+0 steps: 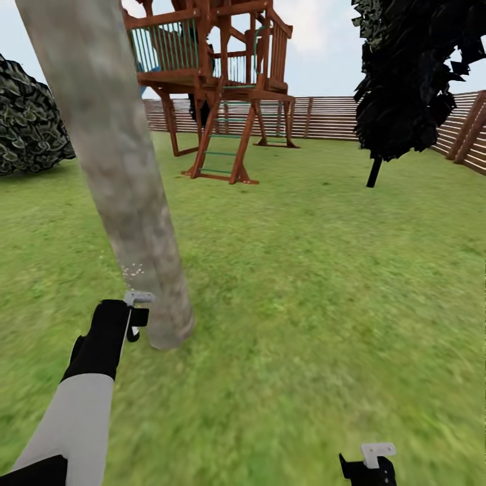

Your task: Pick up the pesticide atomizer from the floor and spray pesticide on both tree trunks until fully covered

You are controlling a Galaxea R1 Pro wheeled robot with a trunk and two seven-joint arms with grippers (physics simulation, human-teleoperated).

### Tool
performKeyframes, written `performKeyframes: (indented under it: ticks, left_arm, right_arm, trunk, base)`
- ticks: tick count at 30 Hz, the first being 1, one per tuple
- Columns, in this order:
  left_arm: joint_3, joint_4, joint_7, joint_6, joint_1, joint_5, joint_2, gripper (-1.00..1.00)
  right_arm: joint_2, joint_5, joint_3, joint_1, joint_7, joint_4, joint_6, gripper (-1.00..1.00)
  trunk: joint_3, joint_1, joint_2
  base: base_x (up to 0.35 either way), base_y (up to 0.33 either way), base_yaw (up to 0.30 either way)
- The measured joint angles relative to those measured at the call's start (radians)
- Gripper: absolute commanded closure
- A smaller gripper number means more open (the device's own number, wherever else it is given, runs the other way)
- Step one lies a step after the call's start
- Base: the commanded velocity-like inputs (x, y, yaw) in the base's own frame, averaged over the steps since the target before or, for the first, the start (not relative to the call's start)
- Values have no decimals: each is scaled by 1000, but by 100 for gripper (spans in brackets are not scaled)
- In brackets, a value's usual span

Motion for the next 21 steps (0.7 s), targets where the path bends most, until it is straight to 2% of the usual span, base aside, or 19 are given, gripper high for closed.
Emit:
performKeyframes:
  ticks: [3,12,21]
  left_arm:
    - [5,23,3,-2,21,1,4,100]
    - [7,32,7,-5,44,-2,2,100]
    - [6,33,8,-7,45,-2,-2,100]
  right_arm:
    - [2,0,1,0,0,1,0,-100]
    - [5,0,1,0,0,2,0,-100]
    - [4,0,2,0,0,1,0,-100]
  trunk:
    - [0,0,0]
    - [0,0,0]
    - [0,0,0]
  base:
    - [240,-182,43]
    - [299,-77,269]
    - [-8,-262,45]
